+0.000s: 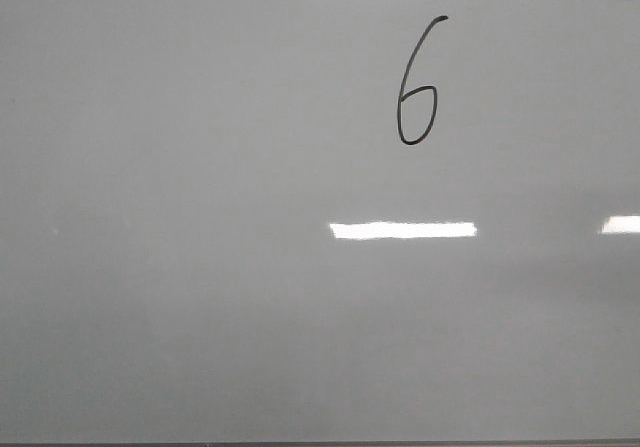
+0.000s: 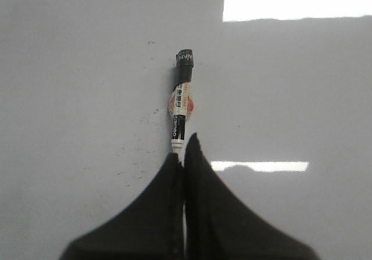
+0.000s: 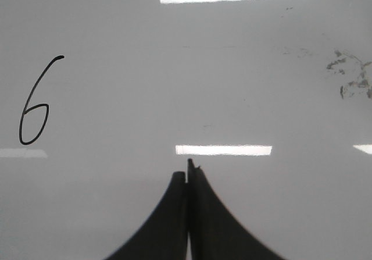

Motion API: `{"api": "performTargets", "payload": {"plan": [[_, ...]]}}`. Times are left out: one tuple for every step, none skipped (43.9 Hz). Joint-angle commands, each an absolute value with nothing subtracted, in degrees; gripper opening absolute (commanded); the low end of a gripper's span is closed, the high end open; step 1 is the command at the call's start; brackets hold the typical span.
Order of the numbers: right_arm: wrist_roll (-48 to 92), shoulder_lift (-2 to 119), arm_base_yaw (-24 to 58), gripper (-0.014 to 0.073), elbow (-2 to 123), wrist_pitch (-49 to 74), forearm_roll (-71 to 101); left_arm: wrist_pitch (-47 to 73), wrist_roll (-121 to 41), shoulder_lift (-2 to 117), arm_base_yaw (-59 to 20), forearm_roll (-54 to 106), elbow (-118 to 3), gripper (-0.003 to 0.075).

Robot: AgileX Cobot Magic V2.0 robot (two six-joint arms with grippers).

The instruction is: Write number 6 on whiteboard

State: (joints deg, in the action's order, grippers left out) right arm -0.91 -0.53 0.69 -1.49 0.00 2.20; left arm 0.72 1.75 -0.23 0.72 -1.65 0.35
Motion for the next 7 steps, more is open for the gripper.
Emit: {"api": "performTargets", "payload": {"plan": [[-0.66, -1.75, 0.40, -0.0068, -1.26, -4.74, 1.67, -4.02, 2.11, -1.04, 0.77, -1.14, 0.50, -0.0020], [-0.66, -1.75, 0.40, -0.0068, -1.26, -4.74, 1.67, -4.02, 2.11, -1.04, 0.77, -1.14, 0.50, -0.0020], [-0.66, -1.75, 0.40, -0.0068, -1.26, -4.74, 1.67, -4.02, 2.11, -1.04, 0.77, -1.14, 0.50, -0.0020], [-0.66, -1.75, 0.40, -0.0068, -1.26, -4.74, 1.67, -4.02, 2.11, -1.04, 0.77, -1.14, 0.50, -0.0020], [-0.66, -1.75, 0.40, -0.0068, -1.26, -4.74, 1.67, -4.02, 2.11, -1.04, 0.77, -1.14, 0.50, -0.0020], [-0.66, -1.75, 0.40, -0.0068, -1.26, -4.74, 1.67, -4.02, 2.11, -1.04, 0.77, -1.14, 0.50, -0.0020], [-0.66, -1.75, 0.40, -0.0068, -1.26, -4.74, 1.67, -4.02, 2.11, -1.04, 0.77, -1.14, 0.50, -0.0020]]}}
